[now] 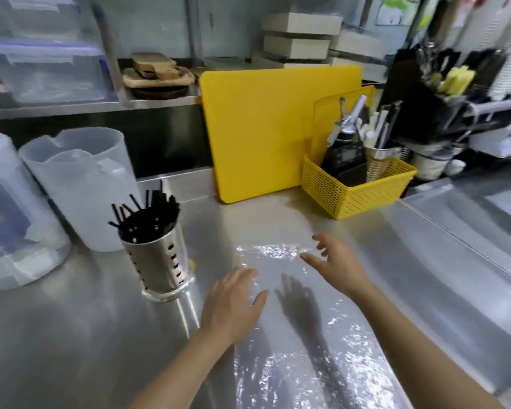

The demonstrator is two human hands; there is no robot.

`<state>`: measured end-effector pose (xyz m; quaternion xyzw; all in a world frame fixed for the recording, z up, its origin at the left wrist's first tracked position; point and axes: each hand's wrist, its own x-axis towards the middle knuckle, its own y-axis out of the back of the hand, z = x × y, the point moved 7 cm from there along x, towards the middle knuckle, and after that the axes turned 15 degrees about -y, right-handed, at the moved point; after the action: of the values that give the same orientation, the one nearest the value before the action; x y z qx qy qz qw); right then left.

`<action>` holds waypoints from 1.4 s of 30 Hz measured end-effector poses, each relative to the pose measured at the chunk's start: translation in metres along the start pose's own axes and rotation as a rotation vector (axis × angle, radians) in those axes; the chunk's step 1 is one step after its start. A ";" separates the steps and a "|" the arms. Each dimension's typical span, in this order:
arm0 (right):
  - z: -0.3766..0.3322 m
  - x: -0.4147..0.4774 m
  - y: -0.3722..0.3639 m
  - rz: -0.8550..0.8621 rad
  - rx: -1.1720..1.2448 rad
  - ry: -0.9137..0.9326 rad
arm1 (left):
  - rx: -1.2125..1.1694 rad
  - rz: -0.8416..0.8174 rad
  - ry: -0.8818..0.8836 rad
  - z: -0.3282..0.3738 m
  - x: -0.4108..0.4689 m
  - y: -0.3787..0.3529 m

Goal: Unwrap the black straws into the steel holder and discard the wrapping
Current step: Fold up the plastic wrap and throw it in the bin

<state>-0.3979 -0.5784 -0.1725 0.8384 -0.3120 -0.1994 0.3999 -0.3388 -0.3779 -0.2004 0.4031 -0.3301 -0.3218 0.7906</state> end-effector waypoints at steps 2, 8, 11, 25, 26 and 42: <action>0.035 -0.003 -0.001 -0.006 -0.064 -0.102 | 0.000 -0.069 0.046 -0.006 -0.003 -0.025; 0.110 -0.010 -0.012 0.002 -0.238 -0.390 | 0.091 -0.205 0.181 -0.012 -0.012 -0.061; 0.124 -0.014 -0.016 -0.056 -0.279 -0.481 | 0.088 -0.205 0.365 -0.020 -0.018 -0.064; 0.144 -0.013 -0.021 -0.416 0.543 -0.547 | -0.459 0.132 0.783 -0.051 -0.034 -0.051; 0.144 -0.015 -0.021 -0.443 0.602 -0.544 | -0.523 0.199 0.800 -0.048 -0.035 -0.050; 0.157 -0.016 -0.021 -0.635 0.750 -0.518 | -0.865 -0.200 0.782 -0.013 -0.048 -0.072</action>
<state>-0.4934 -0.6432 -0.2823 0.8997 -0.1817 -0.3851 -0.0958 -0.3738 -0.3688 -0.2800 0.1620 0.1866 -0.3277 0.9119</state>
